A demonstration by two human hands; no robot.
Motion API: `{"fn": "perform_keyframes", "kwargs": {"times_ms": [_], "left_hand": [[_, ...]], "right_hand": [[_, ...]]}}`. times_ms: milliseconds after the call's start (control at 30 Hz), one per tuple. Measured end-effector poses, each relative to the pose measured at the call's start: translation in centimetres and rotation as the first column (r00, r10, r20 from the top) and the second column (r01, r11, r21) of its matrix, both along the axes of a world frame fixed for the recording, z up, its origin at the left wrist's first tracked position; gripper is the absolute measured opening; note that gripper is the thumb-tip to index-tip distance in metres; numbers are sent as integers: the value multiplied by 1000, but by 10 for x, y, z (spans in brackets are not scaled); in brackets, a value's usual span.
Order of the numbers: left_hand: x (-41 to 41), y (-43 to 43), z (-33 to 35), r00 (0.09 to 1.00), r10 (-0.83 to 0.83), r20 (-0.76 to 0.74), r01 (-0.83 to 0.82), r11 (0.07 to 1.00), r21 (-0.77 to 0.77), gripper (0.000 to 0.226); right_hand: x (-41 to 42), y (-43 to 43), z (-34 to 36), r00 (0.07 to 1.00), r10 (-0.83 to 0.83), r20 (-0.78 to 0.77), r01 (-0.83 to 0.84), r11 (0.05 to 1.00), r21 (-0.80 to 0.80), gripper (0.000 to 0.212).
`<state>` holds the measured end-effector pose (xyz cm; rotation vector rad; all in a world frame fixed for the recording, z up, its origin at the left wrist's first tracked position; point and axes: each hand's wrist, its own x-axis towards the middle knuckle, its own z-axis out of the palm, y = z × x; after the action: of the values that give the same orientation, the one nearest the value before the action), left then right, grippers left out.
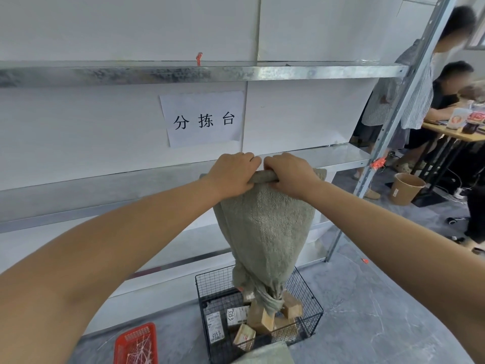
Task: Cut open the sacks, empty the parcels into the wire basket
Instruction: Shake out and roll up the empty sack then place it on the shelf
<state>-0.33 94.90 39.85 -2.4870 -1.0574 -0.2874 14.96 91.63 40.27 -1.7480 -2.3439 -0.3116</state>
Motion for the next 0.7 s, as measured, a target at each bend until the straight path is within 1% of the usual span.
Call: {"fn": "perform_keyframes", "kwargs": {"times_ms": [67, 100, 167, 200, 233, 267, 333, 367, 433, 467, 533, 600, 633, 700], "left_hand": [[-1, 0, -2, 999, 27, 35, -24, 996, -81, 35], [-1, 1, -3, 998, 36, 49, -28, 988, -155, 39], [-4, 0, -4, 995, 53, 80, -20, 932, -363, 42], [-4, -1, -4, 995, 55, 87, -12, 900, -436, 41], [-4, -3, -4, 996, 51, 78, -9, 888, -459, 38], [-3, -3, -5, 997, 47, 66, -14, 898, -439, 34], [-3, -4, -8, 997, 62, 43, -44, 942, -333, 26], [-3, -4, -10, 997, 76, 19, -68, 963, -260, 27], [-4, -3, -14, 996, 87, -24, -89, 989, -116, 36], [-5, -3, -15, 996, 85, -41, -87, 994, -66, 40], [-9, -1, -17, 996, 70, -58, -71, 997, -14, 46], [-15, 2, -18, 997, 38, -64, -39, 999, -7, 51], [-17, 2, -19, 997, 23, -72, -24, 1000, -15, 52], [-20, 2, -20, 996, -5, -84, 3, 1000, -24, 48]], "right_hand": [[-1, -1, -4, 999, 4, 44, -8, 998, 70, 24], [-1, -2, -5, 998, 2, 63, -7, 996, 90, 26], [-2, -4, -8, 996, -17, 93, 7, 994, 108, 30], [-2, -4, -10, 994, -29, 104, 17, 993, 115, 30], [-2, -3, -13, 993, -39, 110, 26, 992, 123, 30], [-2, -2, -16, 993, -48, 107, 34, 992, 125, 30], [-4, -1, -22, 996, -41, 80, 33, 994, 103, 36], [-5, -1, -25, 998, -29, 61, 24, 997, 77, 44], [-7, -1, -27, 1000, -23, 17, 23, 1000, -12, 66], [-8, -2, -27, 1000, -22, -13, 21, 998, -52, 71], [-10, -1, -25, 995, -10, -102, 0, 995, -102, 72], [-11, -1, -24, 983, 5, -185, -27, 992, -121, 70], [-12, 0, -24, 980, 0, -199, -25, 992, -126, 68], [-13, 1, -26, 986, -20, -164, 3, 994, -109, 59]]}}
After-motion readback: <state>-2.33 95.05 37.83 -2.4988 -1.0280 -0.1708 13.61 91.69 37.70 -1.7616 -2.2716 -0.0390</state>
